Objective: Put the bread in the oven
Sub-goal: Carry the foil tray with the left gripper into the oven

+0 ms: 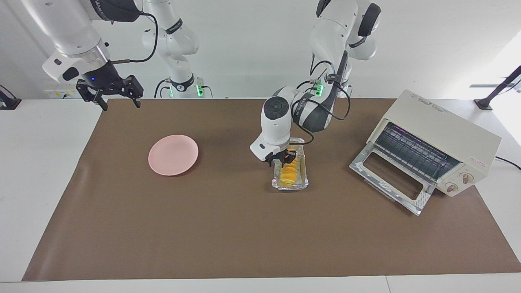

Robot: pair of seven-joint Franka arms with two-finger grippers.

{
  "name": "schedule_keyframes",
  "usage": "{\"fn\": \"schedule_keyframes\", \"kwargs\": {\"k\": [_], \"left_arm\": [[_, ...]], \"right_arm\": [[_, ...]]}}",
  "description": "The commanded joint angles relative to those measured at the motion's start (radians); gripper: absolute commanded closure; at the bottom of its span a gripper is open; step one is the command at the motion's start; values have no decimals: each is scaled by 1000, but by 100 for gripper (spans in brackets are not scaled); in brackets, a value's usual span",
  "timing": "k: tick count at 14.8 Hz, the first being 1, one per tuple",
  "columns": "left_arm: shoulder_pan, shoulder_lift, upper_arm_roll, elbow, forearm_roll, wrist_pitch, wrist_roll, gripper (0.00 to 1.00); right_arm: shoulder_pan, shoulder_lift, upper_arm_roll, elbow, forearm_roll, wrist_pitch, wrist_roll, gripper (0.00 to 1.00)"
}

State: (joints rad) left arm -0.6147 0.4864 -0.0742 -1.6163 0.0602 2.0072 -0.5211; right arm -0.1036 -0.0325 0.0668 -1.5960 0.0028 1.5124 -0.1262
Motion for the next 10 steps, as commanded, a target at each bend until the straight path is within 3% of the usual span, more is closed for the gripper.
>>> {"fn": "schedule_keyframes", "kwargs": {"k": [1,2,3,4,7,10], "left_arm": [[-26,-49,11,-63,7,24,-80,66],[-33,-54,11,-76,7,25,-92,74],[-34,-58,11,-80,-2,25,-109,90],[-34,-58,11,-83,-19,25,-135,100],[-33,-65,11,-105,-20,33,-134,100],[-16,-75,23,-32,-71,-48,-146,100]], "right_arm": [[-10,-30,16,-33,-12,3,-16,0],[-11,-30,16,-33,-12,3,-15,0],[-11,-30,15,-33,-12,3,-16,0],[-13,-30,14,-33,-12,3,-16,0],[-13,-30,16,-33,-12,3,-16,0],[-13,-30,15,-33,-12,3,-15,0]]}}
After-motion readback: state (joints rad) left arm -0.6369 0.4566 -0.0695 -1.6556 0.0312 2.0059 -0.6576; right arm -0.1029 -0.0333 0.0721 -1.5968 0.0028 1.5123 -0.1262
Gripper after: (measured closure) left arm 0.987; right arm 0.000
